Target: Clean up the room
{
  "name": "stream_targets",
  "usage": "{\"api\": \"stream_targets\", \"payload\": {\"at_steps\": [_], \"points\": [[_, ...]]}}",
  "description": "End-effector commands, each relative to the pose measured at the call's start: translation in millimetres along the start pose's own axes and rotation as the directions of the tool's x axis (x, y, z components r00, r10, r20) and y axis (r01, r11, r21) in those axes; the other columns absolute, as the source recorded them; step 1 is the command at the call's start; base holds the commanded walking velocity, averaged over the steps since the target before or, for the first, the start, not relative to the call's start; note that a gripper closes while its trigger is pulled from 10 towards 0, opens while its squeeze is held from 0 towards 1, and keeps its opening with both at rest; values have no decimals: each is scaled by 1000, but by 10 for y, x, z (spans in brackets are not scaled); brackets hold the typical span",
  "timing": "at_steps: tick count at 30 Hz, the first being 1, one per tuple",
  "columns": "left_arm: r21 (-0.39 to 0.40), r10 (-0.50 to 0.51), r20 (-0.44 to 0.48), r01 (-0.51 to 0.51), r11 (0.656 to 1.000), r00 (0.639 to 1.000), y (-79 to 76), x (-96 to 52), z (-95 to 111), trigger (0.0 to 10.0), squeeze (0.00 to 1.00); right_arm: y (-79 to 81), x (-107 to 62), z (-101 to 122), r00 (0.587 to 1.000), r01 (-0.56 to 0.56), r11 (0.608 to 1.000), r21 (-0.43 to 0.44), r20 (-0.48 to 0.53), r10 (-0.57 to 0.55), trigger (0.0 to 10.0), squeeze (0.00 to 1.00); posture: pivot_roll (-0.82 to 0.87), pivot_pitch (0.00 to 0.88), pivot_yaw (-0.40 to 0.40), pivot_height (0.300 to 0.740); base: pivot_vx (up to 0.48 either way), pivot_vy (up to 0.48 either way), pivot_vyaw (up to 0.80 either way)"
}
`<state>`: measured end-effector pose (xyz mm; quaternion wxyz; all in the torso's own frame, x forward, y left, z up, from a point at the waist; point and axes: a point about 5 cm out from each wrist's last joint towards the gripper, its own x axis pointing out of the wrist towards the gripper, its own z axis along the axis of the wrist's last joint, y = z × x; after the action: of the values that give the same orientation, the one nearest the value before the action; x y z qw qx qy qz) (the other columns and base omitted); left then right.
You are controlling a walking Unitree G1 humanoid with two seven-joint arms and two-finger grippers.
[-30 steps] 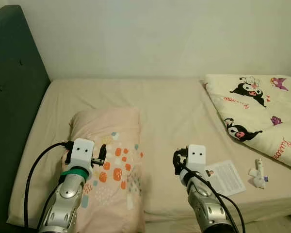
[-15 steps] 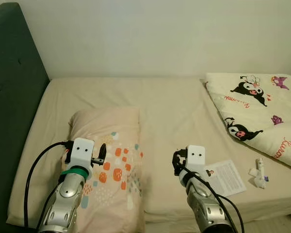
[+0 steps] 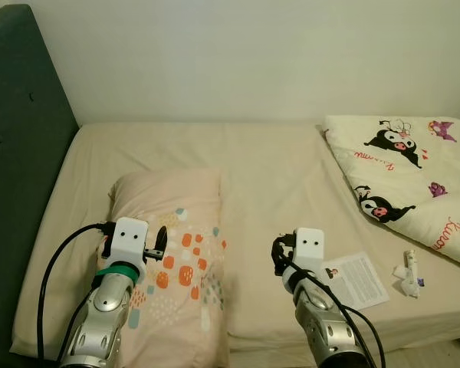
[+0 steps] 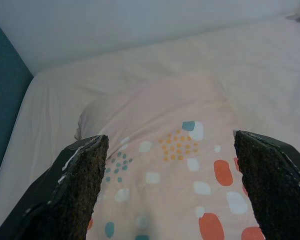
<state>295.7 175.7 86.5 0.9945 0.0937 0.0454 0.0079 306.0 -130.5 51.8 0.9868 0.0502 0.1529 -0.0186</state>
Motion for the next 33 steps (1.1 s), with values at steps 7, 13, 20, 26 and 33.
{"api": "stream_targets", "payload": {"at_steps": [7,13,20,26,33], "points": [[7,0,-29,0,1000,1000,-9,-13,-57,10000,0,-36,-8,-41,1000,16,1000,16,-18,-15,10000,0,119,0,-7,740,0,0,0],[11,-5,-28,5,1000,1000,-19,-22,-57,10000,0,-44,-10,-42,1000,15,1000,13,-20,-15,10000,0,116,0,-9,740,0,0,0],[13,-6,-27,7,1000,1000,-26,-31,-58,10000,0,-45,-11,-46,1000,13,1000,11,-23,-12,10000,0,118,0,-12,740,0,-91,0],[16,-5,-25,6,1000,1000,-29,-31,-53,10000,0,-37,-6,-49,1000,9,1000,6,-27,-9,10000,0,121,0,-16,740,0,-362,0],[18,-3,-22,3,1000,1000,-25,-19,-41,10000,0,-32,1,-47,1000,8,1000,5,-29,-8,10000,0,123,0,-16,740,0,-453,0]]}}
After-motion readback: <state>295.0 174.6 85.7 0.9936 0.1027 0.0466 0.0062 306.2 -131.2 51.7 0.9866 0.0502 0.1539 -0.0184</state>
